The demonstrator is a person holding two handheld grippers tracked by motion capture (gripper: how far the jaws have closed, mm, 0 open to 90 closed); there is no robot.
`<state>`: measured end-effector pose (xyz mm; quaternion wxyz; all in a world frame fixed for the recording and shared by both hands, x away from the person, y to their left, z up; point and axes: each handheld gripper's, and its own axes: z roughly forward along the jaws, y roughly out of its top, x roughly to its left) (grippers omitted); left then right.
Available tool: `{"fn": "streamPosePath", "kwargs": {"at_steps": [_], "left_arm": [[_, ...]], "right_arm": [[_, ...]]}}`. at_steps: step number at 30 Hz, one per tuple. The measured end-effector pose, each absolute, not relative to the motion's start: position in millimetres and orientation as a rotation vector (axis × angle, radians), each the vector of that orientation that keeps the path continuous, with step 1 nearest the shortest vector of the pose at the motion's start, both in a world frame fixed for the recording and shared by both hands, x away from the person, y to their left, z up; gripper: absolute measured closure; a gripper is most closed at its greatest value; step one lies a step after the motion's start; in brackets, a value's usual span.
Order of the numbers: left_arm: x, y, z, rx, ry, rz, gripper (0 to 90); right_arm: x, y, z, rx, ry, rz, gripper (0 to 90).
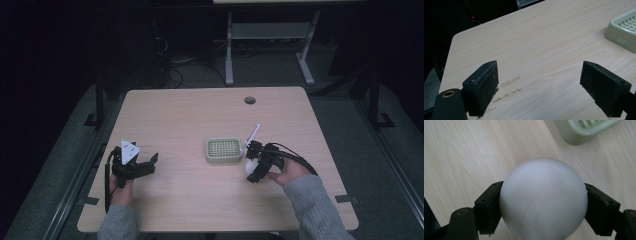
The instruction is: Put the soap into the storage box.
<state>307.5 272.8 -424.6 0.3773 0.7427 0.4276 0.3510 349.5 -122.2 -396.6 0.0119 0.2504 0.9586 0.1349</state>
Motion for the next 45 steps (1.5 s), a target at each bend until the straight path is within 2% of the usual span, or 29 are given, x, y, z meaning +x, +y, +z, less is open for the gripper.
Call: {"fn": "streamPosePath", "kwargs": {"at_steps": [45], "left_arm": [[307, 275, -424, 1.895, 1.098, 0.899, 14.8]], "right_arm": [[400, -93, -376, 0.778, 3.016, 0.421, 23.2]]}}
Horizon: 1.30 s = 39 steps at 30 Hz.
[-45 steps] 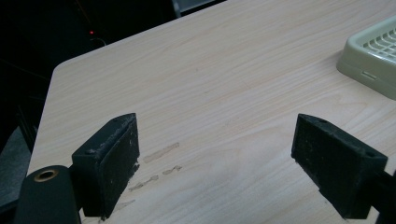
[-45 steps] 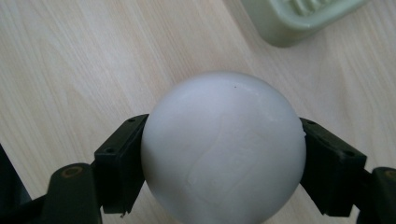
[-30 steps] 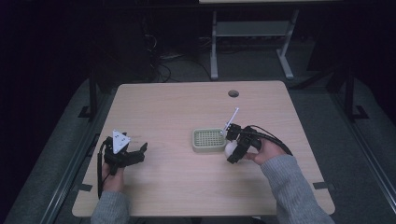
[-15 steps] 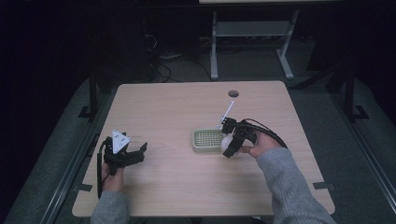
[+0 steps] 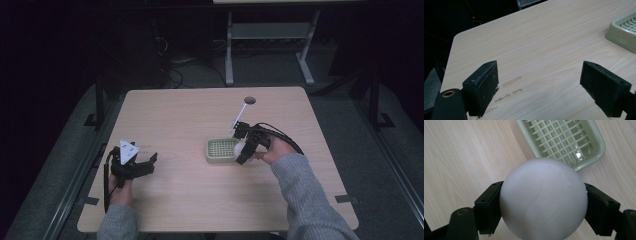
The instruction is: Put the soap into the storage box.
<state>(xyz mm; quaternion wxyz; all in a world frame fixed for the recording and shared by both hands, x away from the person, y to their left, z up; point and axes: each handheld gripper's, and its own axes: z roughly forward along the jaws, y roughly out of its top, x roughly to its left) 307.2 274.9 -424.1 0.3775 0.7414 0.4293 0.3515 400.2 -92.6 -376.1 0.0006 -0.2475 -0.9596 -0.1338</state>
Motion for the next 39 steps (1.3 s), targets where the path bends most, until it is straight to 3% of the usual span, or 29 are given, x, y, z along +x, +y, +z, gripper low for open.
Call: {"fn": "streamPosePath", "kwargs": {"at_steps": [39], "left_arm": [[307, 275, -424, 1.889, 1.101, 0.902, 14.8]], "right_arm": [[428, -71, -370, -0.753, -3.006, -0.395, 23.2]]}}
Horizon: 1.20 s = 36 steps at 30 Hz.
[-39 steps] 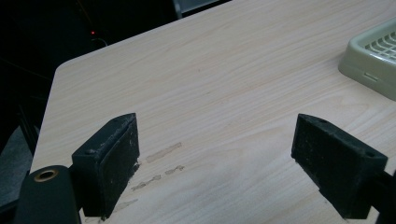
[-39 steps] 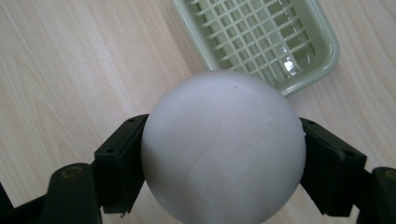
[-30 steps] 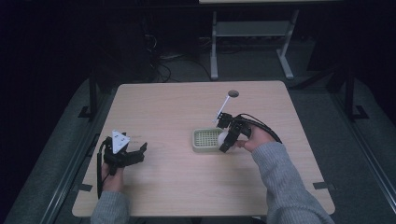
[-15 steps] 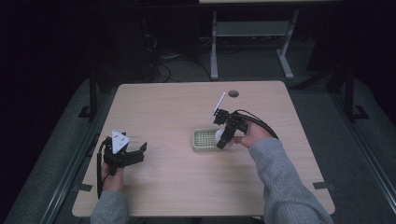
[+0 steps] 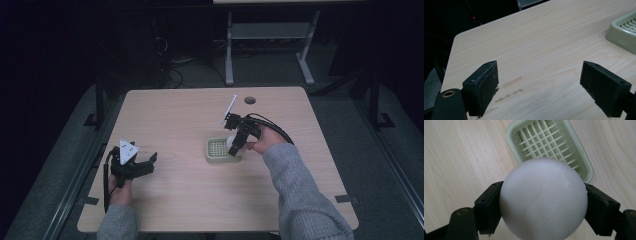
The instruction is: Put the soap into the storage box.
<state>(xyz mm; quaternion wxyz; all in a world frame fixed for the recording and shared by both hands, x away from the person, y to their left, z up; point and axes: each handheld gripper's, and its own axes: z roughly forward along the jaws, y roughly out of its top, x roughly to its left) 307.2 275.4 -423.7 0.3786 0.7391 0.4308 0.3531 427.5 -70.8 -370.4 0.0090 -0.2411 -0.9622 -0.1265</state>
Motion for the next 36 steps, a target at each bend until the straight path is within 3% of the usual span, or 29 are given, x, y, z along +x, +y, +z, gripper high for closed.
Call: {"fn": "streamPosePath", "kwargs": {"at_steps": [36], "left_arm": [[307, 275, -424, 1.883, 1.101, 0.907, 14.8]], "right_arm": [[444, -46, -379, -0.733, -3.018, -0.366, 23.2]]}}
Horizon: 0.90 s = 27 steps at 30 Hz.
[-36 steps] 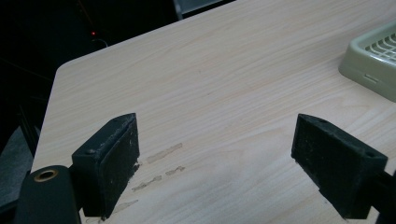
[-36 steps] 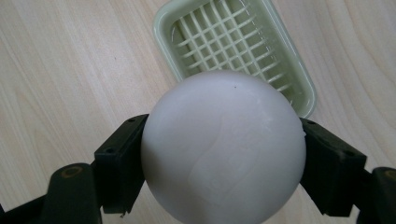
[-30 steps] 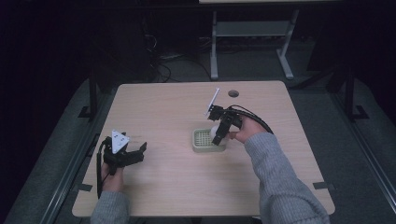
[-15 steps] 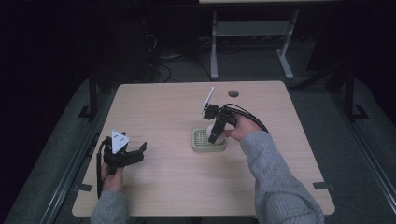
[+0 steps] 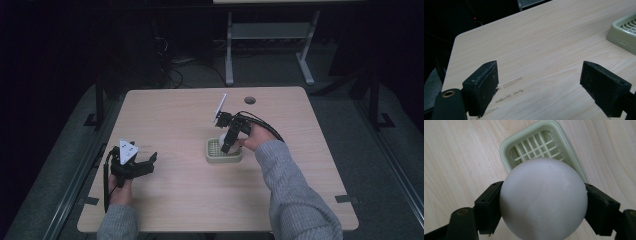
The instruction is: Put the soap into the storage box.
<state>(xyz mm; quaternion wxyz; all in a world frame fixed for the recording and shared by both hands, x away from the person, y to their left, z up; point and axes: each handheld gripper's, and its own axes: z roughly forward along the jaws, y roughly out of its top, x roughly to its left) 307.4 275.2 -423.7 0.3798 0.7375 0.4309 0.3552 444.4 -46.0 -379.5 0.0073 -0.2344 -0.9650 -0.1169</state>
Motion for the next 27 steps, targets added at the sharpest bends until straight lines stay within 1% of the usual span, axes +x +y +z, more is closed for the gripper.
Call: {"fn": "streamPosePath", "kwargs": {"at_steps": [27], "left_arm": [[307, 275, -424, 1.885, 1.095, 0.908, 14.8]], "right_arm": [[456, -26, -401, -0.740, -3.024, -0.310, 23.2]]}}
